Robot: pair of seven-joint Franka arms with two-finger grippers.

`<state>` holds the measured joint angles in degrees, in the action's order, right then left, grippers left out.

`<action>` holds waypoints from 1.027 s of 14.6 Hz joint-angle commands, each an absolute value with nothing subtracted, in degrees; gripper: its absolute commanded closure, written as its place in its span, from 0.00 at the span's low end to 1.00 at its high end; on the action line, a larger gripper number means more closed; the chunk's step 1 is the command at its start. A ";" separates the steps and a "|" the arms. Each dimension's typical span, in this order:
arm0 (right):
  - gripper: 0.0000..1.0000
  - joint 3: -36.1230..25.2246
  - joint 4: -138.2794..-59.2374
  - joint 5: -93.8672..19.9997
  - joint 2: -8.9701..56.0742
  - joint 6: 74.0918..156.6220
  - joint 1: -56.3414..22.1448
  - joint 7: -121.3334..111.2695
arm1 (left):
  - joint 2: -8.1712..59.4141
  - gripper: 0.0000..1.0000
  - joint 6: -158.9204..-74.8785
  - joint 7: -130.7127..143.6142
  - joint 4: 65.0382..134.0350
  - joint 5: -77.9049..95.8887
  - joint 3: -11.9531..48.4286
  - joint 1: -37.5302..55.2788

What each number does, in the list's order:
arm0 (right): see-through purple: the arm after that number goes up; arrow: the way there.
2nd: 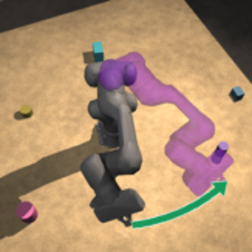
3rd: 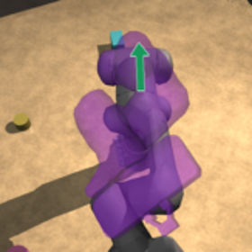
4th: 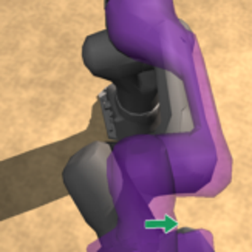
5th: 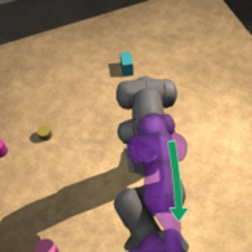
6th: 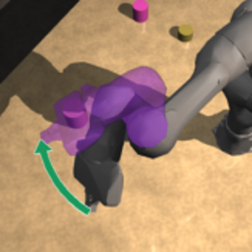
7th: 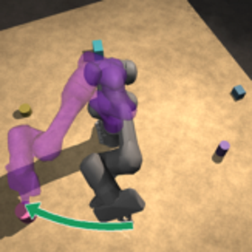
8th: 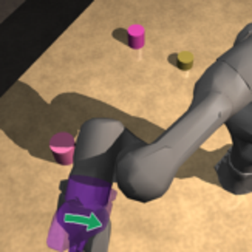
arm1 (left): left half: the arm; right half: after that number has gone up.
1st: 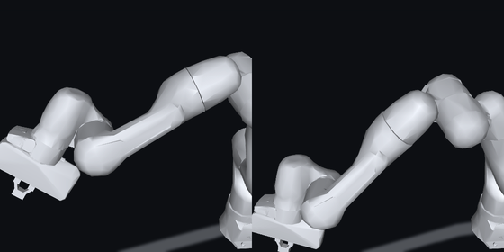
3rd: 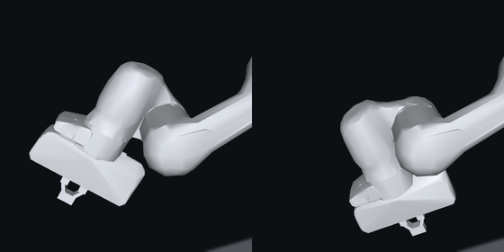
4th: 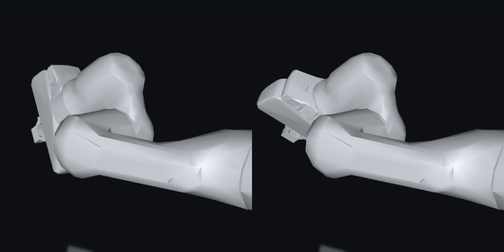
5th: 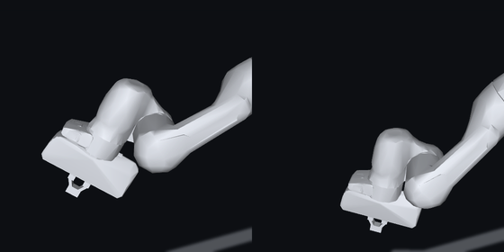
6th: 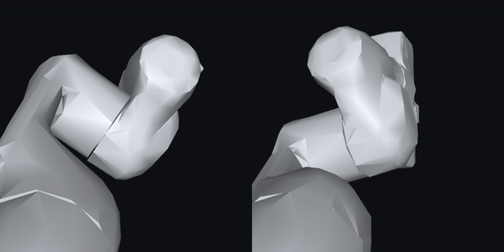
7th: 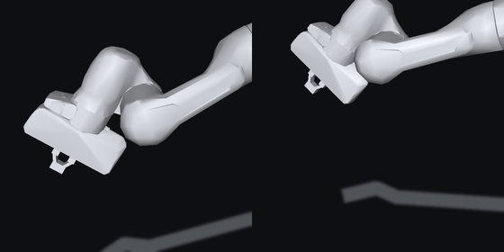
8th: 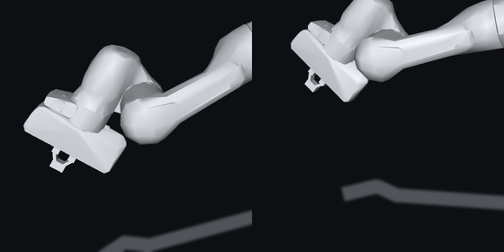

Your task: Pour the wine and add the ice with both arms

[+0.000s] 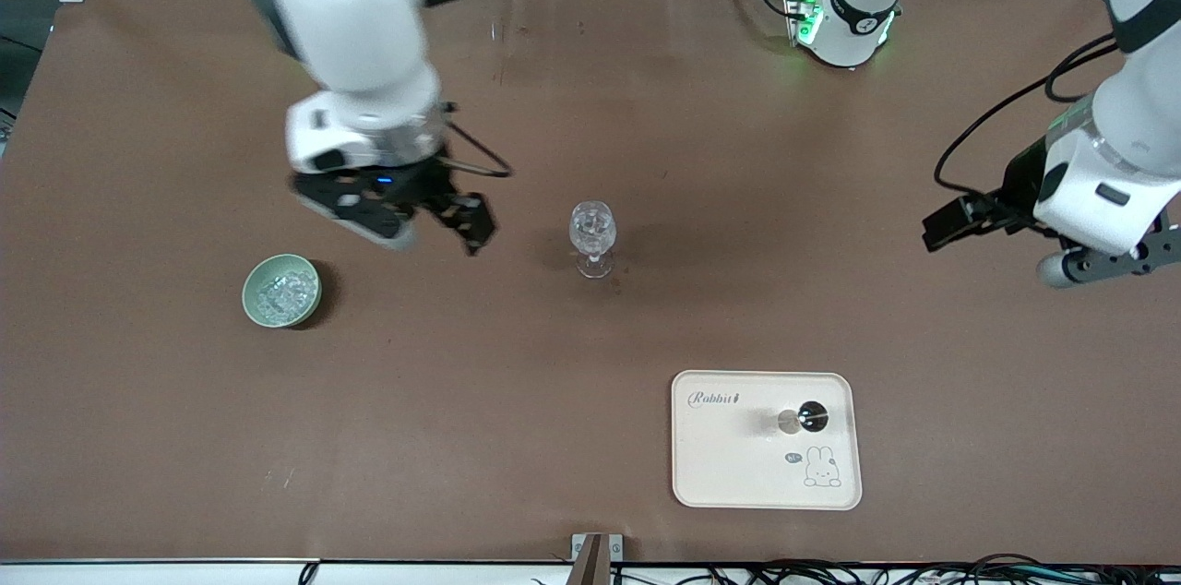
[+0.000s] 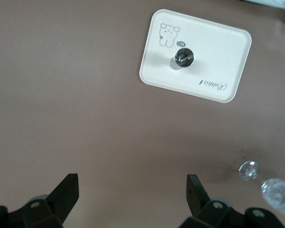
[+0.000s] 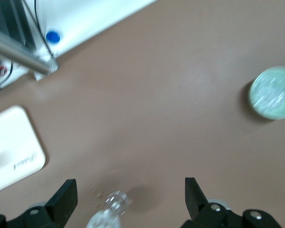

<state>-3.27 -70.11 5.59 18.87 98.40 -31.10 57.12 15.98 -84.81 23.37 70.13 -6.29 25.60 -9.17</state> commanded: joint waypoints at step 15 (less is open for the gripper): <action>0.00 -2.37 -83.23 2.55 1.14 84.46 0.79 5.54 | 0.79 0.00 -85.43 1.41 84.64 -4.66 8.26 -0.70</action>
<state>-3.21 -79.17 3.48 4.43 83.19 -0.29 7.58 2.88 -84.48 2.89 82.35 -5.41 8.70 -0.97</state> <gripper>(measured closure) 0.000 0.000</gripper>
